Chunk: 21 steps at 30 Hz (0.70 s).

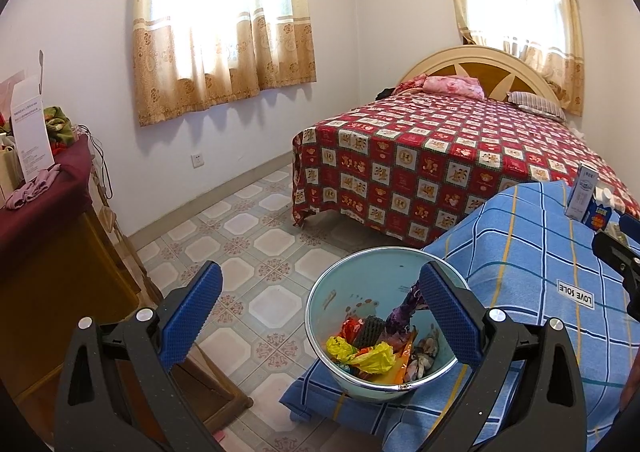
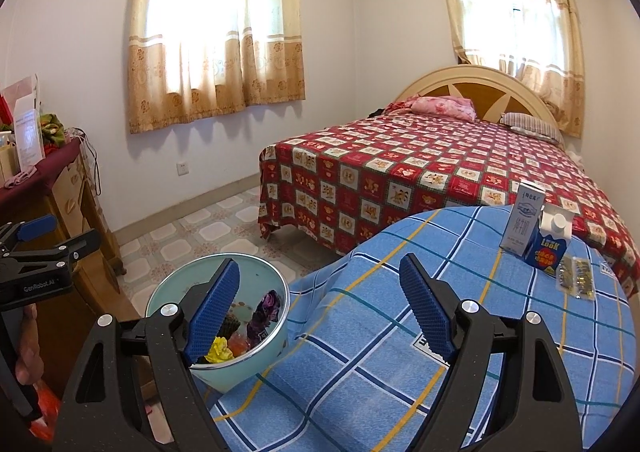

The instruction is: Collect trash

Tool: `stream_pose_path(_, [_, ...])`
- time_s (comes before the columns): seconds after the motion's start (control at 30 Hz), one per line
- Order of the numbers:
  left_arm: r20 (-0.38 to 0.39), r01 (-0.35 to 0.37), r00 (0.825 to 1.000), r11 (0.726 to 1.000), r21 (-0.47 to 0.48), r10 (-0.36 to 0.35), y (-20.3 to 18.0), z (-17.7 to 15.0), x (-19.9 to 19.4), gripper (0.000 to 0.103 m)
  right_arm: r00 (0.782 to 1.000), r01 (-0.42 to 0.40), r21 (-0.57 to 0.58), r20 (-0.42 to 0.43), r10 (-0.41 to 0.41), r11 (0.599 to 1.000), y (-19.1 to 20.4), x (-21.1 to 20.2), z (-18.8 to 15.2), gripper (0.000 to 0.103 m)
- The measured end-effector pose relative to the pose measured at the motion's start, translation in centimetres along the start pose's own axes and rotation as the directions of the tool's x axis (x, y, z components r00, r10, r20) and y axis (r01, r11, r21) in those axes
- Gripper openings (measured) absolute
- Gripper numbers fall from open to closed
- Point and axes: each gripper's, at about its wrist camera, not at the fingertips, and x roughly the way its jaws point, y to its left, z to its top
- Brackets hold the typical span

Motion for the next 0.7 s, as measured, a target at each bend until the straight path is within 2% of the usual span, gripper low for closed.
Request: stream_pose_path(0.7, [-0.004, -0.022, 1.0, 1.0, 0.008, 0.022, 0.01, -0.13, 0.49, 0.097, 1.0, 0.002, -0.007, 0.003, -0.002, 1.0, 0.11, -0.05, -0.03, 0.083])
